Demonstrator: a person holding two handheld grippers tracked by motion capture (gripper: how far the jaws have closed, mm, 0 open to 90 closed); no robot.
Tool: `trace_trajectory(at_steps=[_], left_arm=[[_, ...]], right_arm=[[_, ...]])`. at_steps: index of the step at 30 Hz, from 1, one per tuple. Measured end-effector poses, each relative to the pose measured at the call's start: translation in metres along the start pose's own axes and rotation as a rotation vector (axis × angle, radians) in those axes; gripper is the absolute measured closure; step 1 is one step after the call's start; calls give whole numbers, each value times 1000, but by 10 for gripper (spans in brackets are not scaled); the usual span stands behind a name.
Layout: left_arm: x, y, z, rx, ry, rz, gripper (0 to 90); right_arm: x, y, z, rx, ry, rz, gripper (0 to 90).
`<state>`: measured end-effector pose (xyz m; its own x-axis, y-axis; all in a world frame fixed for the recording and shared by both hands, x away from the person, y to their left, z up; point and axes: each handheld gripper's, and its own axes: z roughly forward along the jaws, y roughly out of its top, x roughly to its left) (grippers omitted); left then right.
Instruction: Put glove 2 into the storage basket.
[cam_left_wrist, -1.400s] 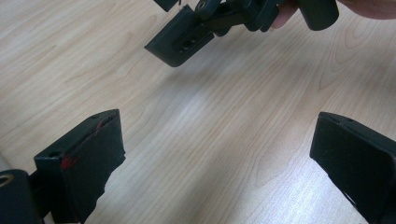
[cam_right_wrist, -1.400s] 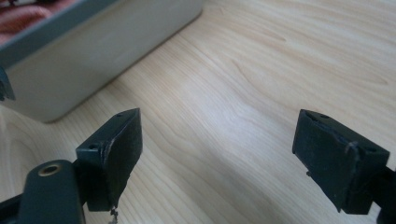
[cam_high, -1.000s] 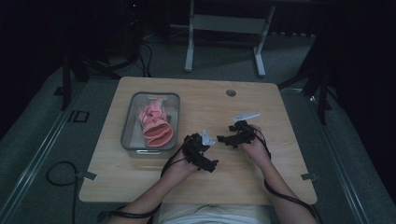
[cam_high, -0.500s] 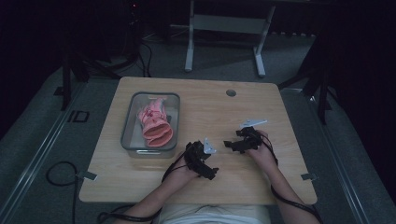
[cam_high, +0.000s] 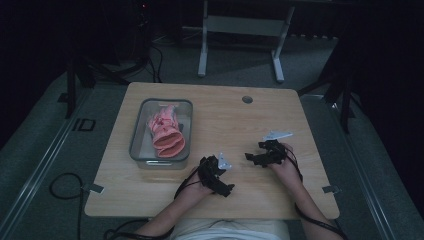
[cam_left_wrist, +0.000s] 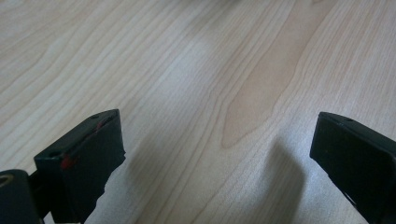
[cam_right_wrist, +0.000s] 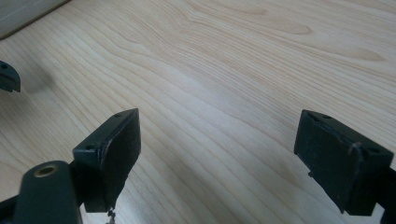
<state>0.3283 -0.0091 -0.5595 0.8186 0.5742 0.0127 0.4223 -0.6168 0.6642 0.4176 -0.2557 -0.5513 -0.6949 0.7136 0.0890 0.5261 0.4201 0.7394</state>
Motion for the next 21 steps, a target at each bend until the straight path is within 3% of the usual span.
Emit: trace_trajectory(at_steps=[11, 21], left_arm=[[-2, -2, -2, -34, 26, 1, 24], [-1, -3, -3, -34, 24, 0, 24]], right_arm=[[-8, -15, -7, -7, -26, 5, 141], [-12, -19, -8, -9, -43, 13, 141]])
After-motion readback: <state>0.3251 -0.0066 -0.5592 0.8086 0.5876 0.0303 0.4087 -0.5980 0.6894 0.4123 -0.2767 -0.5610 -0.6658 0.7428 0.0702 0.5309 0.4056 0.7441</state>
